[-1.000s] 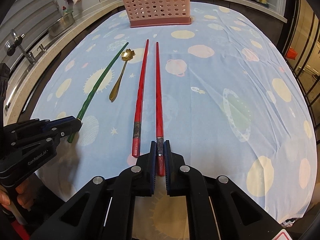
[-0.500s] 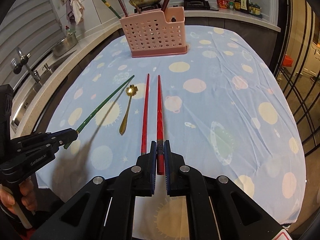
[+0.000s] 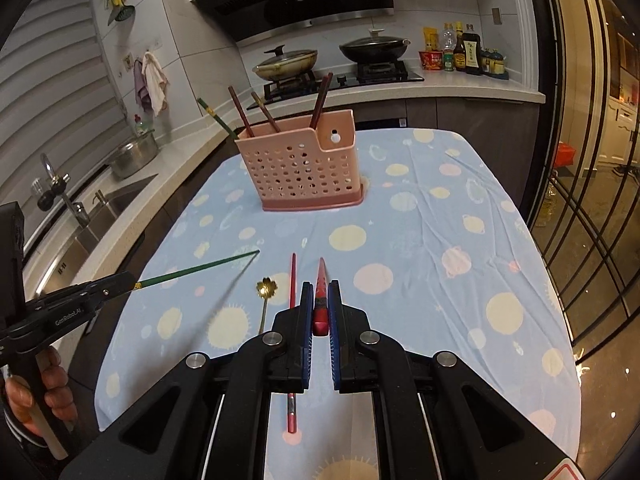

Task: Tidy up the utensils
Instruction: 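Lift the green chopstick with the left tool while the right tool carries the red one toward the holder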

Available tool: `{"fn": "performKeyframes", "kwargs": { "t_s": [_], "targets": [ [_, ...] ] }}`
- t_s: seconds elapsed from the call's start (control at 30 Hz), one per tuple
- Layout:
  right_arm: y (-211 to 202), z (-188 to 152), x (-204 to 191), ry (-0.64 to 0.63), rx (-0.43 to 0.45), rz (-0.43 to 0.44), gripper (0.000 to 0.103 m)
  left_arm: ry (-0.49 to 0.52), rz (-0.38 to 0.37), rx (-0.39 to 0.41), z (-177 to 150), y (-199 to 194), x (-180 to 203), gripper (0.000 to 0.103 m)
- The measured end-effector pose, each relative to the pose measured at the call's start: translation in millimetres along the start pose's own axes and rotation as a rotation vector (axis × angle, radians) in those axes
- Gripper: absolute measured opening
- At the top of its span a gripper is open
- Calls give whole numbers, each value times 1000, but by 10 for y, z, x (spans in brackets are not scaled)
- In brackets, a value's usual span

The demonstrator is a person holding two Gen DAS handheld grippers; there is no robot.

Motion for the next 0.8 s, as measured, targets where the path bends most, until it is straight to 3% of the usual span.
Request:
{"fn": "performKeyframes", "kwargs": {
  "t_s": [0.8],
  "targets": [
    [-74,783,71,-12,152,18,7,-34,15,182,999,-147,-11,7]
  ]
}}
Point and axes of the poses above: each gripper's, at about its wrist camera, not at the fingertips, and y roughly the way its jaws point, x to its right, z to its top, the point moved 1 cm from there along y, roughly the way its jaws point, and after that the axes turned 15 degrees about z, right-handed, at the moved point
